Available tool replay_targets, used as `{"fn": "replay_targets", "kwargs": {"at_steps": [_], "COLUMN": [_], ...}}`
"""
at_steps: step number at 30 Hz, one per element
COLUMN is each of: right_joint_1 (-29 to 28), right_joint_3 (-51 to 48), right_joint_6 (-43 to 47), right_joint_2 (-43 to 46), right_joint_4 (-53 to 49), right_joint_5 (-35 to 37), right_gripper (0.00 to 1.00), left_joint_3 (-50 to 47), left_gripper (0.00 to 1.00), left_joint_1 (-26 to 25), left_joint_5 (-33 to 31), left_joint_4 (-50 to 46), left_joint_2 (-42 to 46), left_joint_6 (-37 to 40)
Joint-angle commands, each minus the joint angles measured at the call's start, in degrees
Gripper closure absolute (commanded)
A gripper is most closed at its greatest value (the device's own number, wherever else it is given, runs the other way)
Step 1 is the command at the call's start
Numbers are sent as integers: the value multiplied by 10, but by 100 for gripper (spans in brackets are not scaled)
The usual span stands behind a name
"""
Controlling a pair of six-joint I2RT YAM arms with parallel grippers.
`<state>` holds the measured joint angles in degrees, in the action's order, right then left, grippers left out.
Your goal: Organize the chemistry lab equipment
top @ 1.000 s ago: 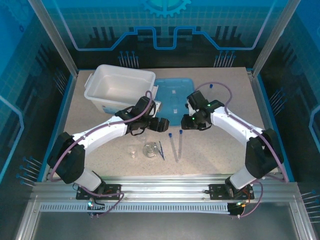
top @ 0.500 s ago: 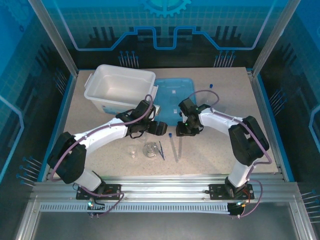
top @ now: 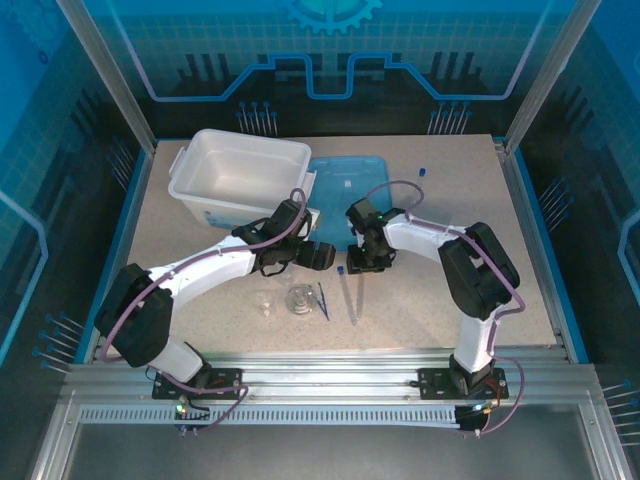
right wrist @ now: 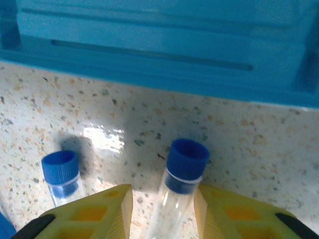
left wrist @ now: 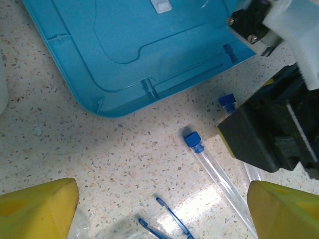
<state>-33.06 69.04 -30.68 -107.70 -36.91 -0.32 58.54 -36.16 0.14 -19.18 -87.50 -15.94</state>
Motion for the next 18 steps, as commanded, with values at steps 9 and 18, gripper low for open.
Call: {"fn": "replay_targets", "kwargs": {"at_steps": [9,18], "right_joint_1": [-22,-19], "right_joint_3": [19,5], "right_joint_6": [0,0], "right_joint_2": [-40,-12], "right_joint_4": [-37,-26], "right_joint_5": [71,73], "right_gripper": [71,80], "left_joint_3": [10,21], "left_gripper": [11,11], "left_joint_1": [-2,-3], "left_joint_5": [-8,10], "left_joint_4": [2,3], "left_joint_2": [-13,-22], "left_joint_6": [17,12]}}
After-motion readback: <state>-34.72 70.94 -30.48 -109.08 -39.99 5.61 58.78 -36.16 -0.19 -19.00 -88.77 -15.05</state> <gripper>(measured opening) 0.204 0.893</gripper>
